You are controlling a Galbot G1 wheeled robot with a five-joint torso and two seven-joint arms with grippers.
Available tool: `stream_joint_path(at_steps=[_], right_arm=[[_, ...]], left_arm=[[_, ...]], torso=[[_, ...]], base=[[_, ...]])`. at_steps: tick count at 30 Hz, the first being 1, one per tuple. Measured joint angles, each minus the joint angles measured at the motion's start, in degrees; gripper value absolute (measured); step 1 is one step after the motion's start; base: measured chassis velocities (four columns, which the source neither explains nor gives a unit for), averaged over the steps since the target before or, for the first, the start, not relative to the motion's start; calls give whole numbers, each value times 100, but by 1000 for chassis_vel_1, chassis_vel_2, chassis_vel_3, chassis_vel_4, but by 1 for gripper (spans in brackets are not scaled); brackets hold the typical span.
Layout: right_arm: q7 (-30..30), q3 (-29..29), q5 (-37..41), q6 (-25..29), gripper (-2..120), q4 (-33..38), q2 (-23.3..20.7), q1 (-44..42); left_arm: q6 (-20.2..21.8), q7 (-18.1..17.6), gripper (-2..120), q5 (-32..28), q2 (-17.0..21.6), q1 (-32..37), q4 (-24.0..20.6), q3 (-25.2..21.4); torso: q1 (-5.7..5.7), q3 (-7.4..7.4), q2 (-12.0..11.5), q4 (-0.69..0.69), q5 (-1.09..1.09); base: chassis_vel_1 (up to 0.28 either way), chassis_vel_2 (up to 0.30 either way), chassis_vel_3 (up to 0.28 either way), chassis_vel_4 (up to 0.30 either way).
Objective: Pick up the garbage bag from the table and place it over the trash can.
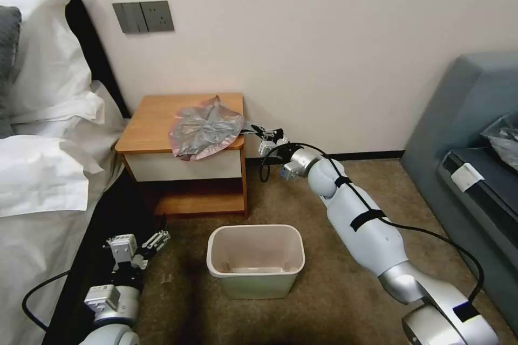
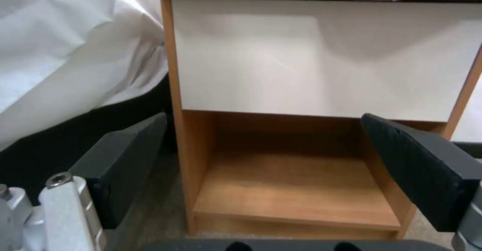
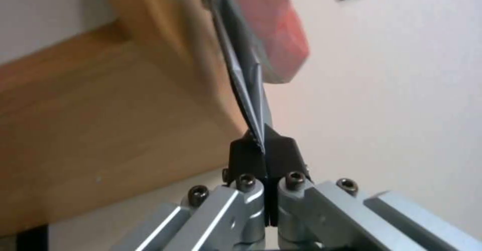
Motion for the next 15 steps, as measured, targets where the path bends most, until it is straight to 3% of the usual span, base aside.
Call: stream_joint_path(at_steps=[4,7,15], right_arm=[[-27,2,400,-207,0,395,-145,-221],[99,-379,1799,-1014,0,1302,-554,-835],[88,-403,2385,-1374,0,2536,-848,-2075]], left_arm=[[-21,-2,97,-2,-39,29,-25,-46],[49,-79,97,-231,-128,103,-251,-103],[342,-203,97,-462,-118,62,-755,-286]], torso=[[0,0,0,1,1],[0,0,0,0,2],[0,-1,0,-1,1]], base=[[0,0,0,0],[0,0,0,0],[0,0,0,0]])
